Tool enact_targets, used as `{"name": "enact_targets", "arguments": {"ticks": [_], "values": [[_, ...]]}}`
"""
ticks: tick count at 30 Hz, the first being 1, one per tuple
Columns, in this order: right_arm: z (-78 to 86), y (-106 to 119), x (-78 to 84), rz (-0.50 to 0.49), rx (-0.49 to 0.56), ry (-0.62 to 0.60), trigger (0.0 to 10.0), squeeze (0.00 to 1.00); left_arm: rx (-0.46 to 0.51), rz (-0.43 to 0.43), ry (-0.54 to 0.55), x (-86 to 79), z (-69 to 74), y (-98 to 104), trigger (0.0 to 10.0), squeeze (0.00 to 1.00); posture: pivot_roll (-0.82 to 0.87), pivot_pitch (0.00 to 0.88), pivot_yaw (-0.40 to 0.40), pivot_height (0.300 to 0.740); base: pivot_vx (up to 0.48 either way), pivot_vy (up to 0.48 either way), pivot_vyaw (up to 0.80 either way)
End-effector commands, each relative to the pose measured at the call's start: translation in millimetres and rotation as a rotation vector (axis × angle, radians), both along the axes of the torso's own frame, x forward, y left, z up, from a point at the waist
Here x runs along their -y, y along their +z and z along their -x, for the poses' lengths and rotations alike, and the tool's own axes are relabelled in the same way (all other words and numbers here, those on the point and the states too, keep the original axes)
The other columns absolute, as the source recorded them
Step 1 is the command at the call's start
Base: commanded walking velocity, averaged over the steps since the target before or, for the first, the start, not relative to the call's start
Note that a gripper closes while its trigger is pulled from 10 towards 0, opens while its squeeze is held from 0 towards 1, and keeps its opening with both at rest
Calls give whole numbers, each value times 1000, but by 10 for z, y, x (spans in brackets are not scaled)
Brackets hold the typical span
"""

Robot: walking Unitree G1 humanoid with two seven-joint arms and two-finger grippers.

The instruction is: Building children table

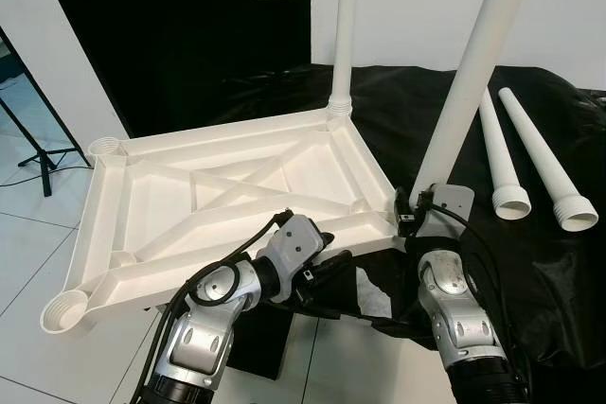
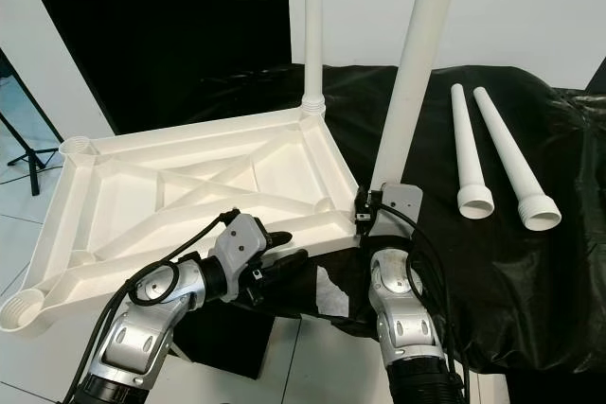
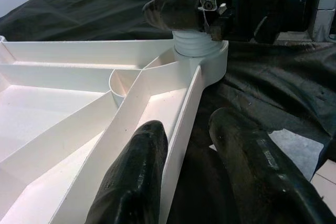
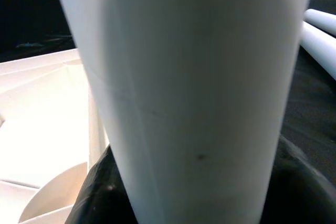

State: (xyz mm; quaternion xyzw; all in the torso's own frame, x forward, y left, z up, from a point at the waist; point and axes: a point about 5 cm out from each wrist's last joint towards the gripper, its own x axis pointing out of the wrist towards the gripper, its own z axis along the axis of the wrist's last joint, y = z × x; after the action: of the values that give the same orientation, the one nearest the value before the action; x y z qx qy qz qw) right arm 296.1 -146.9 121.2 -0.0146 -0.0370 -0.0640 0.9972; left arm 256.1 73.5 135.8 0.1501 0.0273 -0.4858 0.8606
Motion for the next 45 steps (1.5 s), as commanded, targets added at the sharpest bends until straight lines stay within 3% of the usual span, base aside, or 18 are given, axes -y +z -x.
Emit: {"name": "enact_targets", "arguments": {"ticks": [1,2,3,4,15,16,30,40,45], "values": [[12,-20,38,13,-18,-20,10000,86,19,2,55,-15,-33,22,10000,0,23,0,15,740,0,0,0],[14,-13,49,15,-16,-24,10000,86,19,1,57,-19,-37,23,10000,0,23,0,15,740,0,0,0],[15,3,71,13,-7,-25,10000,780,20,0,58,-24,-38,22,10000,0,23,0,13,740,0,0,0],[17,21,91,13,3,-22,10000,1000,19,0,60,-28,-38,21,10000,0,23,0,13,740,0,0,0],[120,158,94,0,88,106,10000,1000,25,-12,77,-75,-54,6,10000,0,22,0,-5,740,0,0,0],[147,155,84,-6,87,123,10000,0,27,-17,84,-101,-65,6,10000,0,22,0,-5,740,0,0,0],[330,71,108,3,54,164,10000,0,18,-155,88,-346,-77,-120,10000,0,17,0,1,740,0,0,0],[318,84,93,-4,53,163,10000,0,-3,-307,93,-584,-92,-261,10000,0,13,0,10,740,0,0,0],[316,75,94,-6,49,163,10000,0,-26,-324,108,-690,-82,-274,10000,0,21,0,11,740,0,0,0]]}}
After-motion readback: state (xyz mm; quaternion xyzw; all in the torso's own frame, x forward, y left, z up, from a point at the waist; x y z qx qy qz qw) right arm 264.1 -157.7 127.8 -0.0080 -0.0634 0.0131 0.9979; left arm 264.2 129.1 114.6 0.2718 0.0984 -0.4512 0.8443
